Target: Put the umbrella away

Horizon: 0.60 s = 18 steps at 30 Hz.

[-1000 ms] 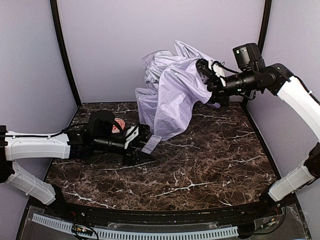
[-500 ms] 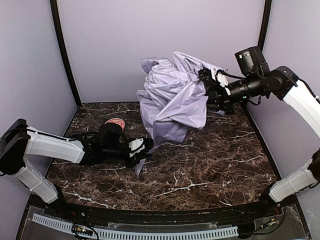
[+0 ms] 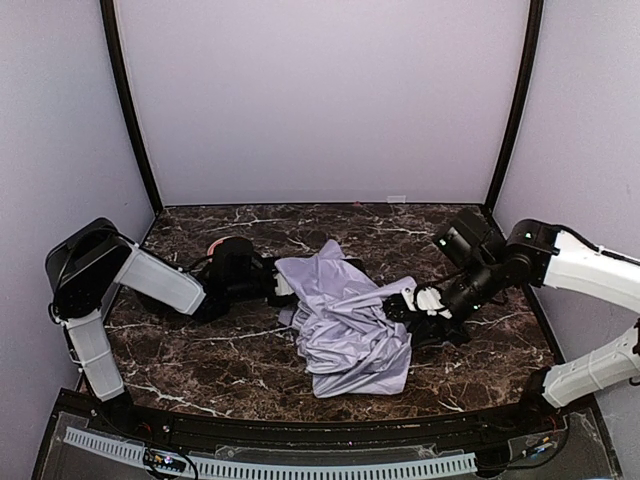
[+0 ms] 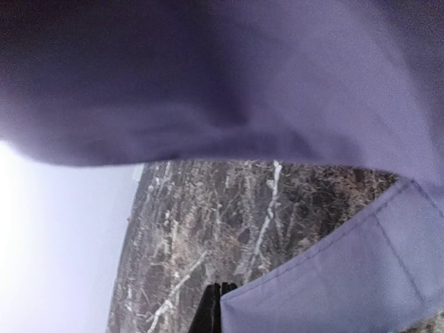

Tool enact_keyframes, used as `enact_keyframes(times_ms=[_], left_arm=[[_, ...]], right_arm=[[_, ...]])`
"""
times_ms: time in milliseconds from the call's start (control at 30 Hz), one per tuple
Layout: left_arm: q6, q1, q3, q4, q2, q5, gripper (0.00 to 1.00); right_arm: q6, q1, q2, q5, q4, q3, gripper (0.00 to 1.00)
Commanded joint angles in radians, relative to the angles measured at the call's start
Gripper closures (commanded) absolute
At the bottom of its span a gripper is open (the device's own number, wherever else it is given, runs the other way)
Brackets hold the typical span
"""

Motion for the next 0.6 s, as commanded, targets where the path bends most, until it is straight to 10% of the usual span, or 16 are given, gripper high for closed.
enact_keyframes(times_ms=[0, 567], left_arm=[[0.154, 0.016, 0.048, 0.218, 0.050, 0.003, 1.00], [0.249, 0.014, 0.175, 0.178, 0.229, 0.046, 1.00]], right_arm=[[0.065, 0.042, -0.047, 0.035, 0.155, -0.171, 1.00], [0.085, 0.141, 0.362, 0.033, 0.345, -0.237, 1.00]])
